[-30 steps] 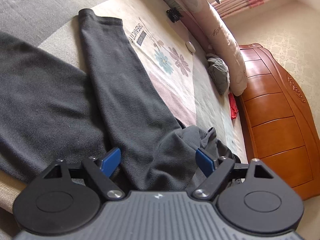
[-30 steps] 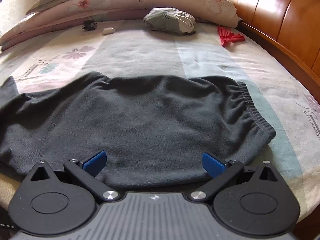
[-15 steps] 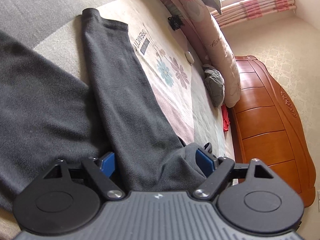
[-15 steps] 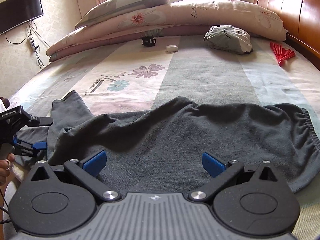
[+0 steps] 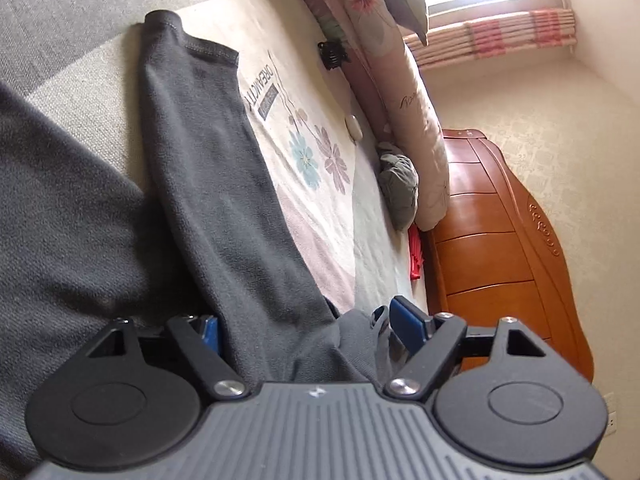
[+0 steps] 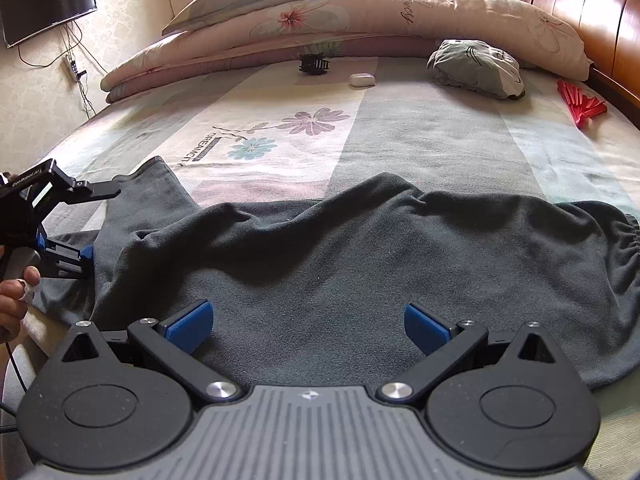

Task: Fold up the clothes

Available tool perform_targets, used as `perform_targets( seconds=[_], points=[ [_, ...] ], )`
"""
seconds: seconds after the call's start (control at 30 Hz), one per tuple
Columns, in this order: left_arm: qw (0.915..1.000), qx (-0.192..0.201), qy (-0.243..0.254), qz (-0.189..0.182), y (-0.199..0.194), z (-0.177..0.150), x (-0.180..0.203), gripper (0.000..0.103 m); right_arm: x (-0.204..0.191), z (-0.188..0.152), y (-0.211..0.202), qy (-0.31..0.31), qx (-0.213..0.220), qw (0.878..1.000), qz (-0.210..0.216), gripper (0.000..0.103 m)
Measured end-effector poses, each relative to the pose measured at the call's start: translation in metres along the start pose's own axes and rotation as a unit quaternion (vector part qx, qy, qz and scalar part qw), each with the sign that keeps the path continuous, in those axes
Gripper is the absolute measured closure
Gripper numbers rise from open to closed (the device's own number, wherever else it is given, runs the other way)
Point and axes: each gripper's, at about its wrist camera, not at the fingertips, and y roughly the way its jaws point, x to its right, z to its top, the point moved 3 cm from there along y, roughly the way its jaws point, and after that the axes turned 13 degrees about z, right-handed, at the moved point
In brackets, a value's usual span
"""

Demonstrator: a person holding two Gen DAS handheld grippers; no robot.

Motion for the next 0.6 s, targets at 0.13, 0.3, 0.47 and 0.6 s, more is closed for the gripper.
perform_targets(
  seconds=[0.13, 0.3, 0.47, 0.6],
  points=[
    [0.9999, -0.002, 0.009, -0.007, 0.008, 0.001, 0.003, 0.019, 0.005, -0.001, 0.002, 0.015, -0.003, 1.000, 0.008, 0.000],
    [0.9997, -0.012, -0.006, 0.018, 0.019, 0.010, -0.001, 0.029, 0.004, -0.004, 0.005, 0.012, -0.008, 1.000, 0.019, 0.000],
    [0.9974, 0.031, 0.010, 0.064, 0.030, 0.025, -0.008, 0.066, 0.004, -0.006, 0.006, 0.018, -0.006, 0.999, 0.026, 0.000],
    [0.9977, 0.009, -0.031, 0.059, 0.036, 0.029, -0.033, 0.095, 0.005, -0.010, 0.002, 0.018, -0.003, 0.999, 0.028, 0.000]
  ],
)
